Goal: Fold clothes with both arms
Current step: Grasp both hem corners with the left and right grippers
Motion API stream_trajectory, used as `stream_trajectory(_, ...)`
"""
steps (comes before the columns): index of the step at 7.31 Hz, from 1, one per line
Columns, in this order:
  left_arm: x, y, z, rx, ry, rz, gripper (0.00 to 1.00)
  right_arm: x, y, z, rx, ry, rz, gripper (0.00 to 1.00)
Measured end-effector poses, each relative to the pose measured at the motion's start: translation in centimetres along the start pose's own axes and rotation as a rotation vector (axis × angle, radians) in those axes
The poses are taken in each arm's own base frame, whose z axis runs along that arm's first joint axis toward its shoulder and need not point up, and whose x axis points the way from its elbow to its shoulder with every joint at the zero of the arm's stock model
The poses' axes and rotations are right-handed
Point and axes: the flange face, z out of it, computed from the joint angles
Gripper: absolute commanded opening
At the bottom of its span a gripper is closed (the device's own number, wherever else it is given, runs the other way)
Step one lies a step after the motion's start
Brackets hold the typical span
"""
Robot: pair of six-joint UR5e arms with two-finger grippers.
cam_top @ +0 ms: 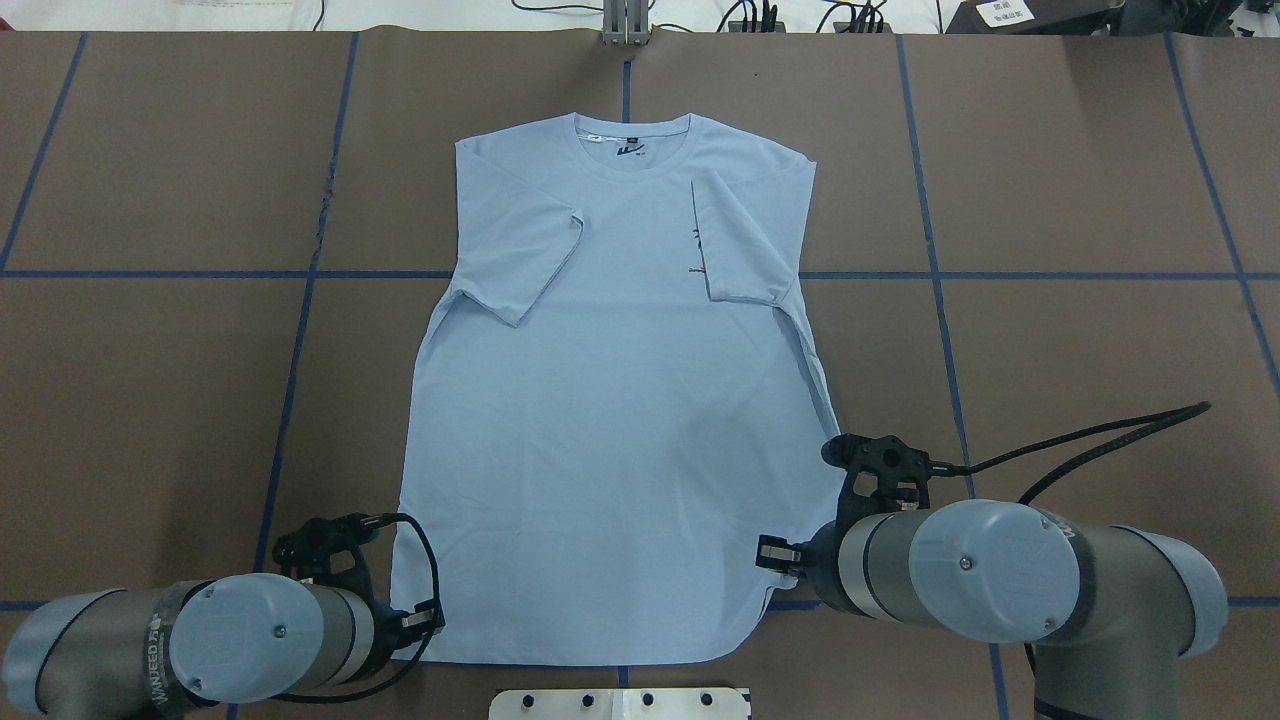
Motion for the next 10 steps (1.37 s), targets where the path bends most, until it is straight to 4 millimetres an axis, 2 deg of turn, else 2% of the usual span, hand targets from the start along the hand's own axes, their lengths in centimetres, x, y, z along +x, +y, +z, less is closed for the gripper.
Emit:
stream_trajectory(2,0.1,0.0,-0.2,-0.002,0.003,0.0,0.46,0.0,-0.1,0.0,0.0,0.001,0.001,0.0)
stream_trajectory(4,0.1,0.4,-0.1,-0.007,0.003,0.005,0.34,0.1,-0.2,0.0,0.001,0.001,0.002,0.0)
stream_trajectory(5,0.1,0.7,-0.1,-0.011,0.001,0.009,0.25,0.1,-0.2,0.0,0.001,0.002,0.002,0.0)
stream_trajectory(6,0.0,1.2,0.1,-0.016,-0.001,0.015,0.1,0.1,-0.2,0.0,0.001,0.002,0.002,0.0)
stream_trajectory(7,0.0,1.7,0.1,-0.023,-0.001,0.023,0.0,0.1,-0.2,0.0,0.001,0.002,0.003,0.0)
stream_trajectory(9,0.1,2.8,-0.3,-0.029,0.008,0.042,0.0,0.1,-0.4,-0.1,-0.002,0.001,0.006,0.0)
stream_trajectory(10,0.4,3.0,-1.3,-0.033,0.03,0.046,0.0,0.1,-0.6,-0.3,0.0,0.0,0.008,0.0)
